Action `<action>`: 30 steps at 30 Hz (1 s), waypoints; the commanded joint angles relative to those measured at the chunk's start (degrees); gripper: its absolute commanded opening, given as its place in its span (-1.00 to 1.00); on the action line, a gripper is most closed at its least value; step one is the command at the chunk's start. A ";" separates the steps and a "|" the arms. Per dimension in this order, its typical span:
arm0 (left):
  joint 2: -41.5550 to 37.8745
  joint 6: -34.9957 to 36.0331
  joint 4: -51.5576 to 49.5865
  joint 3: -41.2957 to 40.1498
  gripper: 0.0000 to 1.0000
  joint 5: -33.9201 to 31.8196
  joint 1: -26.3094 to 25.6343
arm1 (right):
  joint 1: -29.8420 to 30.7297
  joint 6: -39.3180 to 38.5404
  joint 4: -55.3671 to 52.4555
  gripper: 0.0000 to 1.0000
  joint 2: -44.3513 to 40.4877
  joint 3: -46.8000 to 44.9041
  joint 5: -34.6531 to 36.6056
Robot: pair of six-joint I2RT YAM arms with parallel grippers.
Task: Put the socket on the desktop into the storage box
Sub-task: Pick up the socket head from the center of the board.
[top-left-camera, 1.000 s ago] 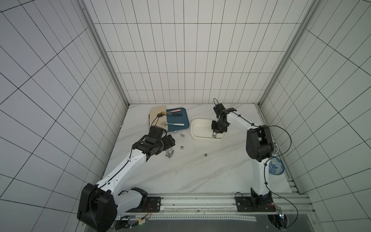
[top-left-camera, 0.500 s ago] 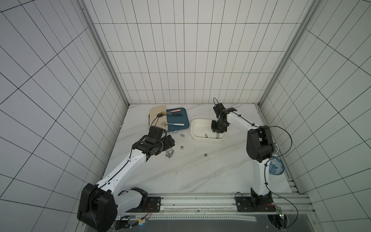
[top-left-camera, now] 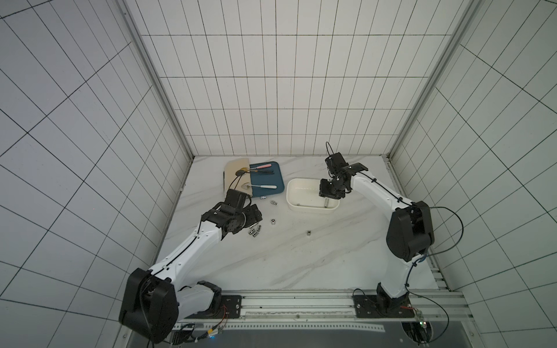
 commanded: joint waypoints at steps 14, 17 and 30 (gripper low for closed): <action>15.48 4.25 -1.50 14.39 0.80 -8.25 -3.91 | 7.49 -6.62 11.82 -0.10 -17.58 -18.46 -7.14; 18.96 4.64 -2.56 17.58 0.76 -9.76 -4.40 | 8.33 -6.94 13.75 -0.10 -19.76 -20.44 -8.67; 33.28 5.81 -4.90 29.93 0.54 -15.73 -4.69 | 10.48 -6.29 18.33 -0.11 -25.81 -27.40 -9.51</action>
